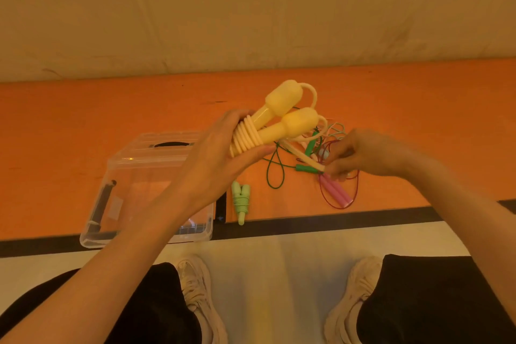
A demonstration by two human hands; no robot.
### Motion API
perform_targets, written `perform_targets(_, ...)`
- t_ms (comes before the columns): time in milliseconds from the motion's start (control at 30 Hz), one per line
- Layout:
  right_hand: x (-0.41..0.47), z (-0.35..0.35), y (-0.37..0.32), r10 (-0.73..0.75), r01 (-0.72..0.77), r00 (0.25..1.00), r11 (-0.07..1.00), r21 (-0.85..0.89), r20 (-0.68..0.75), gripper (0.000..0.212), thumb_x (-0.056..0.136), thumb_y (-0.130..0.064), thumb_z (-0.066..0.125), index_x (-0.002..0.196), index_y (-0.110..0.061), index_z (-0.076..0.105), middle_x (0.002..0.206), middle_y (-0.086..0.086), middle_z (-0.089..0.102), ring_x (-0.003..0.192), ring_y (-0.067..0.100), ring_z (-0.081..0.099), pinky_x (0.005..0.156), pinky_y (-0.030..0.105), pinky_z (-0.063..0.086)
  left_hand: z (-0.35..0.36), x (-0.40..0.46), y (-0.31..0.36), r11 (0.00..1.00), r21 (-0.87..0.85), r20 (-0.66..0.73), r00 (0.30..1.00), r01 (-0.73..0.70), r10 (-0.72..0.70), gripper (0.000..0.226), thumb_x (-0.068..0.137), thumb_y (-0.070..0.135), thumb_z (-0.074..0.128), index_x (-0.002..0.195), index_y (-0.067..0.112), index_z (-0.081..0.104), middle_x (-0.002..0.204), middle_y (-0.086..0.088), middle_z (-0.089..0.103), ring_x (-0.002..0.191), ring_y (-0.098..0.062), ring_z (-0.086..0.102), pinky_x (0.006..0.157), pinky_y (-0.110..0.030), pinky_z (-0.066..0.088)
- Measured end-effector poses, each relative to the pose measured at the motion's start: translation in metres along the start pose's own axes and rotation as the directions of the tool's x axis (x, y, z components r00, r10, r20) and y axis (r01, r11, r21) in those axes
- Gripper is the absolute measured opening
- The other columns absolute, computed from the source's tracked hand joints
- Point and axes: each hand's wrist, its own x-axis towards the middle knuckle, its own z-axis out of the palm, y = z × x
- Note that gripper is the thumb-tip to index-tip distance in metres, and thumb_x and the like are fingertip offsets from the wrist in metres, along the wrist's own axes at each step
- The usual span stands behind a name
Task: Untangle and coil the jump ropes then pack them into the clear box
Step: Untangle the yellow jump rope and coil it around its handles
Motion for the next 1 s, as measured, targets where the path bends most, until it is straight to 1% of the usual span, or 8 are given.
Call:
perform_targets(133,-0.013,0.009,-0.009,-0.043,0.025,0.958,0.997,0.067,0.285,0.005,0.083,-0.013,0.072,0.083,-0.015,0.076,0.074,0.002,0.074,0.07,0.017,0.07,0.065,0.014,0.049,0.002,-0.002,-0.004,0.996,0.089,0.005,1.0,0.012,-0.013,0.057,0.081,0.058,0.057,0.128,0.027,0.047,0.108,0.015,0.051,0.093,0.006,0.047,0.07,-0.011,0.035)
perform_targets(300,-0.035,0.004,-0.025,-0.229,0.115,0.869,0.955,0.273,0.438,0.01,0.081,-0.011,0.07,0.085,-0.013,0.078,0.079,0.011,0.074,0.07,0.021,0.069,0.072,0.024,0.053,0.001,-0.003,-0.005,0.982,0.19,0.011,1.0,-0.015,0.013,0.058,0.083,0.059,0.052,0.13,0.025,0.044,0.112,0.013,0.048,0.088,0.0,0.044,0.07,-0.015,0.037)
perform_targets(367,-0.04,0.0,-0.029,-0.257,0.12,0.859,0.942,0.314,0.443,0.012,0.081,-0.009,0.068,0.088,-0.009,0.077,0.08,0.012,0.074,0.069,0.021,0.07,0.071,0.026,0.055,0.003,-0.003,-0.004,0.955,0.289,0.022,0.998,-0.059,0.055,0.061,0.084,0.06,0.05,0.132,0.023,0.044,0.115,0.01,0.048,0.088,-0.006,0.046,0.068,-0.029,0.041)
perform_targets(433,-0.043,-0.001,-0.032,-0.278,0.129,0.848,0.934,0.333,0.451,0.014,0.081,-0.008,0.068,0.092,-0.004,0.076,0.08,0.013,0.074,0.07,0.022,0.07,0.071,0.025,0.055,0.004,-0.002,-0.002,0.93,0.356,0.048,0.996,-0.089,0.076,0.065,0.083,0.062,0.047,0.133,0.022,0.044,0.12,0.006,0.048,0.086,-0.01,0.047,0.063,-0.035,0.043)
perform_targets(633,-0.044,0.016,-0.048,-0.304,0.156,0.821,0.933,0.323,0.482,0.019,0.084,-0.005,0.067,0.097,0.008,0.072,0.08,0.012,0.074,0.07,0.023,0.069,0.07,0.022,0.053,0.01,-0.002,0.0,0.885,0.427,0.163,0.979,-0.185,0.125,0.066,0.08,0.059,0.05,0.135,0.022,0.045,0.119,0.004,0.052,0.091,-0.017,0.054,0.061,-0.031,0.037)
perform_targets(767,-0.039,0.037,-0.054,-0.331,0.203,0.812,0.932,0.299,0.481,0.017,0.087,-0.01,0.067,0.098,0.003,0.073,0.085,0.012,0.074,0.073,0.02,0.069,0.072,0.04,0.054,0.01,-0.003,0.0,0.878,0.449,0.195,0.977,-0.168,0.088,0.074,0.076,0.058,0.051,0.14,0.021,0.042,0.124,-0.003,0.057,0.096,-0.027,0.059,0.068,-0.041,0.048)
perform_targets(900,-0.04,0.04,-0.06,-0.379,0.212,0.843,0.886,0.411,0.382,0.011,0.087,-0.01,0.066,0.092,-0.006,0.074,0.084,0.014,0.072,0.071,0.025,0.068,0.071,0.025,0.052,0.013,-0.002,0.001,0.814,0.532,0.255,0.961,-0.233,0.108,0.065,0.078,0.055,0.049,0.133,0.021,0.049,0.116,-0.001,0.057,0.092,-0.027,0.061,0.068,-0.044,0.051)
perform_targets(1000,-0.041,0.033,-0.065,-0.39,0.269,0.891,0.866,0.421,0.232,0.016,0.089,-0.015,0.06,0.089,-0.002,0.07,0.074,0.004,0.069,0.061,0.014,0.062,0.064,0.017,0.048,0.018,-0.004,0.005,0.753,0.599,0.275,0.953,-0.274,0.128,0.064,0.077,0.053,0.043,0.131,0.018,0.052,0.114,-0.004,0.058,0.09,-0.028,0.063,0.073,-0.039,0.044)
